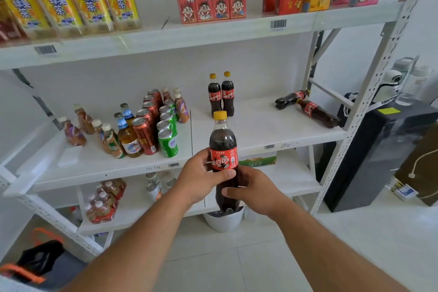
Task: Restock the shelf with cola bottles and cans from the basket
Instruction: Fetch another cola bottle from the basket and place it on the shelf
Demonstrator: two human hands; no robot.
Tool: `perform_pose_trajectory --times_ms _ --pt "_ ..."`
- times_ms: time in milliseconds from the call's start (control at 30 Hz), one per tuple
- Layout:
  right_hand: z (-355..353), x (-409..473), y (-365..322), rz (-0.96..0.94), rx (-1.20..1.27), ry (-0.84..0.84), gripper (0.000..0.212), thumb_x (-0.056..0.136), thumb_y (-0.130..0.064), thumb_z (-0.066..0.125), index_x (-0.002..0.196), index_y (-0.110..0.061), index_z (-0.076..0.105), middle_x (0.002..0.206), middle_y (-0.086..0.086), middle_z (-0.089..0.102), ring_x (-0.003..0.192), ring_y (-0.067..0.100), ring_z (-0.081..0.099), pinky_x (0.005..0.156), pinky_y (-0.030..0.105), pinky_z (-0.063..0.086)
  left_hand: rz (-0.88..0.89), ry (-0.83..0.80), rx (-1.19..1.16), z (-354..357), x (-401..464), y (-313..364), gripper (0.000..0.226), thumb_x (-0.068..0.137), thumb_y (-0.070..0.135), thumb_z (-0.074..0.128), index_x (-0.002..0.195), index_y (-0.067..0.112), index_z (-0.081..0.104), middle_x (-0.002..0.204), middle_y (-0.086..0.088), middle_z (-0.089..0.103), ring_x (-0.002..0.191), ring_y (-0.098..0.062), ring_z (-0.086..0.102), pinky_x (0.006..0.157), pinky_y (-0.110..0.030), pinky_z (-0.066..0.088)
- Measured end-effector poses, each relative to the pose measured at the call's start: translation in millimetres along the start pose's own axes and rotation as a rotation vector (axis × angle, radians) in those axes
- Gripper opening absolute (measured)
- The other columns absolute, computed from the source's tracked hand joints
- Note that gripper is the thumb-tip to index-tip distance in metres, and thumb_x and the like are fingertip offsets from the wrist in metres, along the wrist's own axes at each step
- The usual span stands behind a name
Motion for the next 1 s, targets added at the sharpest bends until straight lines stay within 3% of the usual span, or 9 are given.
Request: perform_pose_trajectory --times_ms 267,400,500,667,800,933,1000 --pt "-12.7 77.4 1.1 0.022 -0.075 0.03 0.029 0.084 -0.015 0.081 0.11 -0.024 0.072 0.097 -0.006 0.08 0.093 0.016 0.076 0.086 0.035 0.061 0.032 -0.035 -0.052 -11.5 80.2 -13.0 0.055 0.077 0.023 0.093 0.12 0.04 0.063 0.117 0.015 0.073 0.113 -0.007 0.069 0.096 -0.028 0.053" --pt "-21.3 108.6 3.6 0.032 -0.069 0.038 0.028 0.085 -0.012 0.081 0.11 -0.023 0.072 0.099 -0.006 0.08 0.095 0.015 0.075 0.081 0.026 0.057 0.024 -0.03 -0.05 -14.5 116.3 -18.7 0.059 0.074 0.028 0.095 0.121 0.042 0.062 0.122 0.013 0.073 0.116 -0.01 0.069 0.107 -0.041 0.053" --pt "-28.5 131.7 8.3 0.024 -0.072 0.028 0.026 0.085 -0.014 0.08 0.109 -0.023 0.072 0.098 -0.005 0.079 0.096 0.016 0.075 0.085 0.031 0.058 0.016 -0.022 -0.041 -13.5 140.7 -21.9 0.056 0.074 0.026 0.095 0.118 0.042 0.063 0.121 0.012 0.074 0.115 -0.01 0.07 0.107 -0.043 0.054" --pt "-51.2 171.1 24.0 0.0 -0.071 0.017 0.024 0.085 -0.013 0.08 0.105 -0.023 0.073 0.096 -0.005 0.08 0.094 0.017 0.076 0.086 0.035 0.06 -0.014 -0.016 -0.04 0.8 180.6 -25.2 0.066 0.076 0.022 0.094 0.133 0.03 0.062 0.124 0.011 0.074 0.116 -0.01 0.07 0.108 -0.044 0.054" --pt "-77.8 203.2 40.8 -0.011 -0.05 -0.009 0.026 0.084 -0.013 0.08 0.107 -0.023 0.072 0.097 -0.005 0.08 0.094 0.016 0.076 0.087 0.037 0.06 -0.038 0.002 -0.011 20.8 214.0 -21.2 0.07 0.074 0.025 0.095 0.136 0.033 0.061 0.126 0.014 0.073 0.119 -0.009 0.069 0.109 -0.045 0.053" --pt "-100.3 236.2 50.3 -0.04 -0.057 -0.07 0.021 0.084 -0.013 0.077 0.103 -0.019 0.071 0.086 0.003 0.078 0.072 0.023 0.074 0.078 0.043 0.061 -0.052 0.054 0.001 33.4 244.8 -18.0 0.067 0.076 0.022 0.093 0.132 0.037 0.061 0.125 0.015 0.074 0.118 -0.007 0.069 0.109 -0.042 0.053" --pt "-106.8 250.8 52.6 -0.053 -0.063 -0.091 0.021 0.083 -0.013 0.077 0.102 -0.019 0.071 0.086 0.004 0.078 0.073 0.026 0.075 0.077 0.043 0.061 -0.057 0.08 0.005 35.9 256.4 -17.6 0.062 0.077 0.018 0.093 0.125 0.042 0.062 0.122 0.016 0.075 0.115 -0.003 0.07 0.107 -0.038 0.054"
Point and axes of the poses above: each hand's wrist, its own x-axis towards the middle knuckle, its own z-axis out of the palm, y = z × x, the point moved 7 cm from there along x, towards the middle knuckle
